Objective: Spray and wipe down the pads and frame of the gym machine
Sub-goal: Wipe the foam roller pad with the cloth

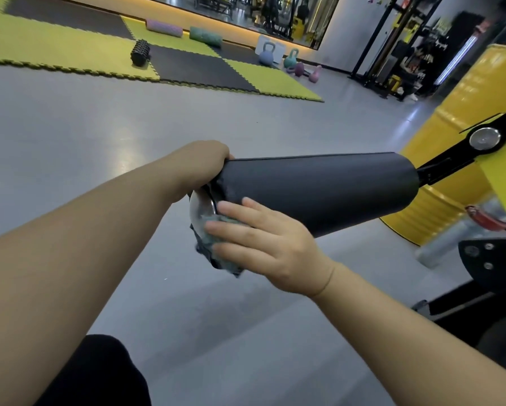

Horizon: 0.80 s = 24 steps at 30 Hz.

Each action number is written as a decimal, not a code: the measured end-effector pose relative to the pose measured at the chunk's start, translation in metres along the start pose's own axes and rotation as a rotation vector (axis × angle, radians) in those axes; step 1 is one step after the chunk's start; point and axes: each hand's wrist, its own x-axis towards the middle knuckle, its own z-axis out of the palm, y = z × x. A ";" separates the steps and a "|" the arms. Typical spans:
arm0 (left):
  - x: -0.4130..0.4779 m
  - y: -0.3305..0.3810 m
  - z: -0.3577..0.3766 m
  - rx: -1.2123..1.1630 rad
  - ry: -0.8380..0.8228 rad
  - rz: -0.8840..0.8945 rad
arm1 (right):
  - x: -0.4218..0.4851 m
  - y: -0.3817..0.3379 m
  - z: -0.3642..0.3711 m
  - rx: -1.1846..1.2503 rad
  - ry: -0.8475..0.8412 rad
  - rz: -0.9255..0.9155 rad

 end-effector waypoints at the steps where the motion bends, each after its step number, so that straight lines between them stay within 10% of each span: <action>1: 0.000 -0.001 0.000 -0.006 0.000 0.006 | -0.011 0.011 -0.004 -0.007 0.006 0.042; 8: -0.005 -0.003 0.002 0.019 0.028 0.046 | -0.045 0.056 -0.047 0.052 0.208 0.961; 15: -0.006 -0.019 0.019 -0.071 0.270 0.149 | 0.006 0.015 -0.008 0.063 0.071 0.498; 24: -0.030 -0.018 0.040 0.085 0.497 0.426 | -0.031 0.085 -0.054 0.005 0.209 1.290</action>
